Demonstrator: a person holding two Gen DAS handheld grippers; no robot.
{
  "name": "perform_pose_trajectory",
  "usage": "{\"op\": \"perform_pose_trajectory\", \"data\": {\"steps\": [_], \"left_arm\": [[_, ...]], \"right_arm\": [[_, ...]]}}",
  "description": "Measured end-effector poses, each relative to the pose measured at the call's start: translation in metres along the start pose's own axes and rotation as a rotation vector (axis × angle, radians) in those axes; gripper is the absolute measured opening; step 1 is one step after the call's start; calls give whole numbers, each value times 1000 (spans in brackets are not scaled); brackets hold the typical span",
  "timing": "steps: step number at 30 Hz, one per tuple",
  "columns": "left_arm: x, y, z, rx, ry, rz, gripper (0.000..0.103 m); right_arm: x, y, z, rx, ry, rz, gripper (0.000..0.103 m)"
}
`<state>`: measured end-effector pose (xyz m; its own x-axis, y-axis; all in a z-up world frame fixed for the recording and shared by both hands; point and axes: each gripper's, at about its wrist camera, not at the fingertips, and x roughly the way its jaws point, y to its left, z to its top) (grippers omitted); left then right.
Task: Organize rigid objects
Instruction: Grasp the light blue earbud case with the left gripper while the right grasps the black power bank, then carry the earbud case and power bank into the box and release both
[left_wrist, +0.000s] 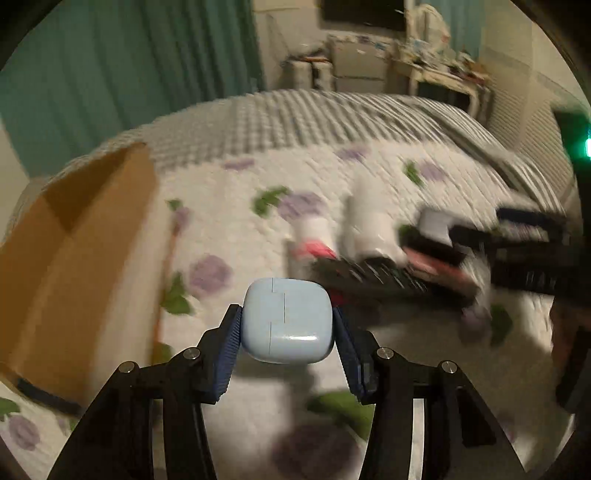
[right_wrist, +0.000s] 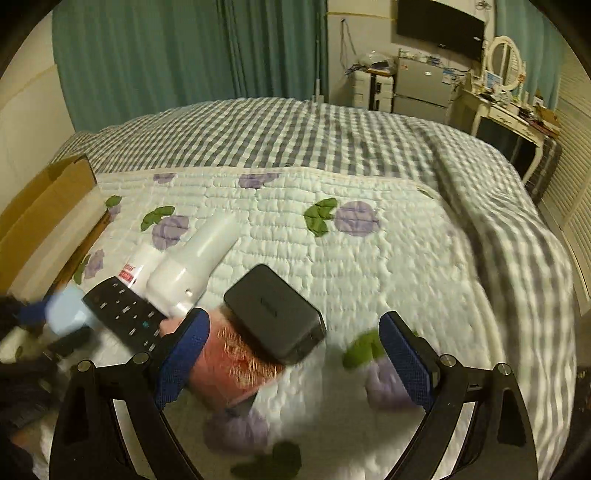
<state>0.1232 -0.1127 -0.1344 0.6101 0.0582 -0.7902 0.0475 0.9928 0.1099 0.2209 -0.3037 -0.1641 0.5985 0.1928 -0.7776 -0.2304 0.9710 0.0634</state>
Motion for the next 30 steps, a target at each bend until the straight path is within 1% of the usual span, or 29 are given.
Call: {"op": "perform_pose_trajectory", "data": {"steps": [3, 6, 8, 10, 12, 14, 17, 20, 23, 25, 27, 30], "left_arm": [[8, 13, 20, -55, -17, 30, 50], [16, 18, 31, -75, -20, 40, 50], [20, 21, 36, -90, -25, 43, 50], [24, 21, 39, -89, -23, 53, 50], [27, 19, 39, -78, -21, 58, 50], [29, 16, 38, -65, -13, 62, 50], [33, 14, 35, -63, 5, 65, 50], [30, 10, 34, -57, 11, 62, 50], [21, 8, 35, -60, 2, 51, 50], [10, 5, 37, -61, -10, 30, 50], [-3, 0, 37, -52, -25, 6, 50], [-27, -3, 35, -39, -47, -33, 50]], "right_arm": [[17, 3, 5, -17, 27, 28, 93], [34, 7, 4, -44, 60, 20, 92], [45, 7, 3, -41, 80, 13, 88], [52, 5, 4, -18, 76, 28, 85], [58, 7, 4, -17, 76, 22, 81], [59, 11, 3, -37, 62, 34, 69], [57, 12, 1, -40, 43, 34, 68], [43, 9, -4, -24, 5, 24, 68], [16, 1, -12, 17, -15, 22, 68], [-1, -2, -20, 24, -20, 7, 67], [-22, 2, -28, -5, -29, -28, 67], [-47, 4, -39, 19, -37, -39, 67]]}}
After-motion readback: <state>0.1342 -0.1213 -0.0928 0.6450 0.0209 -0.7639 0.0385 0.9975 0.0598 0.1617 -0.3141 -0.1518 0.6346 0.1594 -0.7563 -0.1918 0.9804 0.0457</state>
